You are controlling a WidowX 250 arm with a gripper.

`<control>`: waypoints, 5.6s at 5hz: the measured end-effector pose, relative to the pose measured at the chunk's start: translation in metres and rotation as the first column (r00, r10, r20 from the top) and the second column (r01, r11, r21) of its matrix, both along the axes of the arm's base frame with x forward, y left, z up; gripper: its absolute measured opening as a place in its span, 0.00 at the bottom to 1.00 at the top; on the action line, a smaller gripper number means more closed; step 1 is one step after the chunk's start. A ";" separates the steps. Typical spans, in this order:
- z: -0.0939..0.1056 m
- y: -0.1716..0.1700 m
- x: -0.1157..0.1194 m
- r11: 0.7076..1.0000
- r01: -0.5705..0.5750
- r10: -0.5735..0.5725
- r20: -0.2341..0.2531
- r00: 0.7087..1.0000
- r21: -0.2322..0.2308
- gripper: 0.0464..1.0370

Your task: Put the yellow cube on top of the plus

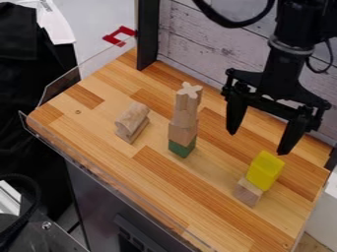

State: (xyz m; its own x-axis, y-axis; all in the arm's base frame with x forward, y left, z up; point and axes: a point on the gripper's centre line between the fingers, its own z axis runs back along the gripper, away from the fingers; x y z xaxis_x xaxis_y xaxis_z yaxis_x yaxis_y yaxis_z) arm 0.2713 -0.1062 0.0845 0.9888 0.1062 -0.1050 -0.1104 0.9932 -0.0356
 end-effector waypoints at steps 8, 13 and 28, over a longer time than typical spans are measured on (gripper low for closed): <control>-0.049 -0.012 -0.005 0.999 0.034 -0.034 -0.076 0.997 0.000 0.93; 0.029 0.015 0.012 0.997 -0.073 0.074 0.113 0.991 -0.013 0.49; 0.045 0.088 -0.014 0.960 -0.280 0.281 -0.018 0.960 0.011 0.49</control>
